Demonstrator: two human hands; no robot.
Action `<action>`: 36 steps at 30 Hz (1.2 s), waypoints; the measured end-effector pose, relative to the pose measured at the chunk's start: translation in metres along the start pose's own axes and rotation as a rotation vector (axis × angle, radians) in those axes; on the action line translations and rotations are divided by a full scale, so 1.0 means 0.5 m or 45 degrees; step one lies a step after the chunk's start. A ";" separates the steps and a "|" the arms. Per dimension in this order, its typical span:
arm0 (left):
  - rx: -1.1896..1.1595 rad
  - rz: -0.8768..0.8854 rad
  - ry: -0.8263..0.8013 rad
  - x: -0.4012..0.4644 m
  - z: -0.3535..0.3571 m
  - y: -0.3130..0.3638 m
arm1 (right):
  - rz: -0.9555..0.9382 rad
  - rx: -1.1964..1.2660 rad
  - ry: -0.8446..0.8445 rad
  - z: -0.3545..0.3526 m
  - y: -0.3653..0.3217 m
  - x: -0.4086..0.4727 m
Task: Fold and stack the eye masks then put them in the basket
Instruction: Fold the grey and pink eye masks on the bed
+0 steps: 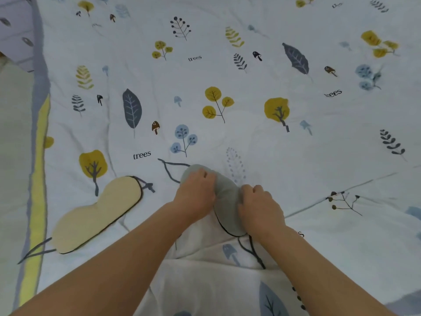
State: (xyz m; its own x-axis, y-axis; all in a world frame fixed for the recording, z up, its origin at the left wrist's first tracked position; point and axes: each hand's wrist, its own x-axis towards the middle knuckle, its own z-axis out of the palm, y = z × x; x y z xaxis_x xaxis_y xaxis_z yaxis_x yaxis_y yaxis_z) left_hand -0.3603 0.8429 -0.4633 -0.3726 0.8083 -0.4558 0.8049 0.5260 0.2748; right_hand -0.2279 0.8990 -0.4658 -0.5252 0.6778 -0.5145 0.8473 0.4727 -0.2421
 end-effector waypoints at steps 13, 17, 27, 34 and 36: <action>0.311 0.025 0.144 0.058 0.043 -0.058 | 0.141 0.235 0.051 0.051 0.010 0.034; -0.164 -0.055 0.030 0.051 0.023 -0.053 | 0.191 0.405 0.075 0.005 0.045 0.037; -0.480 -0.211 0.101 0.031 0.047 -0.029 | 0.428 0.279 0.207 -0.043 0.114 0.067; -0.490 -0.235 0.337 0.026 0.055 -0.025 | 0.467 0.277 0.188 -0.037 0.113 0.055; -0.517 -0.197 0.345 0.024 0.055 -0.025 | 0.352 0.443 0.288 -0.046 0.094 0.041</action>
State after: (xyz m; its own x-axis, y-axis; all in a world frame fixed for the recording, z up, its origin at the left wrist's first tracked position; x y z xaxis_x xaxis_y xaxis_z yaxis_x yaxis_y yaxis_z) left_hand -0.3621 0.8388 -0.4953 -0.6230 0.7239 -0.2964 0.5063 0.6620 0.5526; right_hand -0.2010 0.9481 -0.4687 -0.2484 0.8745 -0.4165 0.9132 0.0681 -0.4018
